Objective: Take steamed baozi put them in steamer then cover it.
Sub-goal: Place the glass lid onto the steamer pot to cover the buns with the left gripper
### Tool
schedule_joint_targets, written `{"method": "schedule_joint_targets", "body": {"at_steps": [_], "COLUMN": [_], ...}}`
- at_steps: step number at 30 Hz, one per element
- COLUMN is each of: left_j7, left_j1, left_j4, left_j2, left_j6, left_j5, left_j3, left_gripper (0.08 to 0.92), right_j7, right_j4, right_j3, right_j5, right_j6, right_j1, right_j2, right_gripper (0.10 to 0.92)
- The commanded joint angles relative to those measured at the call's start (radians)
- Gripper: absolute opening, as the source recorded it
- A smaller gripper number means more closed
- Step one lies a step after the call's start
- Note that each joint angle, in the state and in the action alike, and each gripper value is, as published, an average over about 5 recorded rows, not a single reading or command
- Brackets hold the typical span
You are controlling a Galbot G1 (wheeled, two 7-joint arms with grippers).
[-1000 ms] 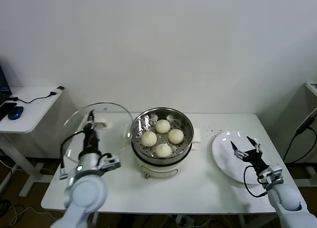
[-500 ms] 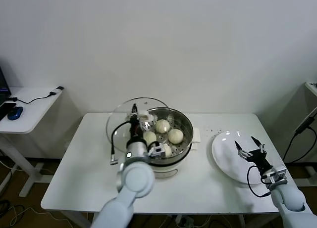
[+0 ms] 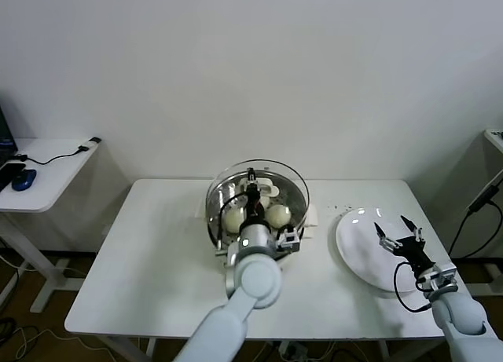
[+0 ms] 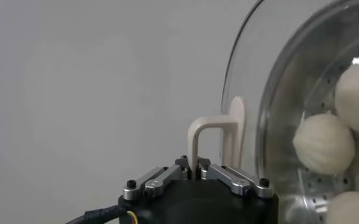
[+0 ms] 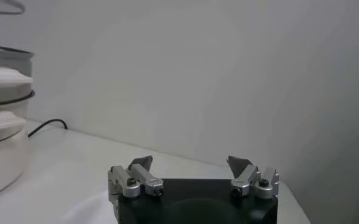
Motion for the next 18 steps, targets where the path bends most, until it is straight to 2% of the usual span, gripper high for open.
{"method": "schedule_joint_targets", "body": {"at_steps": [1,18], "left_j7": [-0.01,-0.039], "left_j1": [-0.022,-0.019], "left_j4": [0.101,0.135], "left_j2": [-0.033,-0.019], "left_j6": [0.049,0.049], "left_j5": [0.005,-0.021], "left_j3": [0.017,-0.007], "left_gripper": [0.151,0.151], "right_j7": [-0.002,-0.002], "right_j4": [-0.005,-0.007], "right_j3": [0.001,0.004], "right_j5": [-0.003,-0.009], "right_j6": [0.001,0.005], "right_j1": [0.002,0.002], "right_j2": [0.005,0.012], "right_gripper": [0.823,0.823]}}
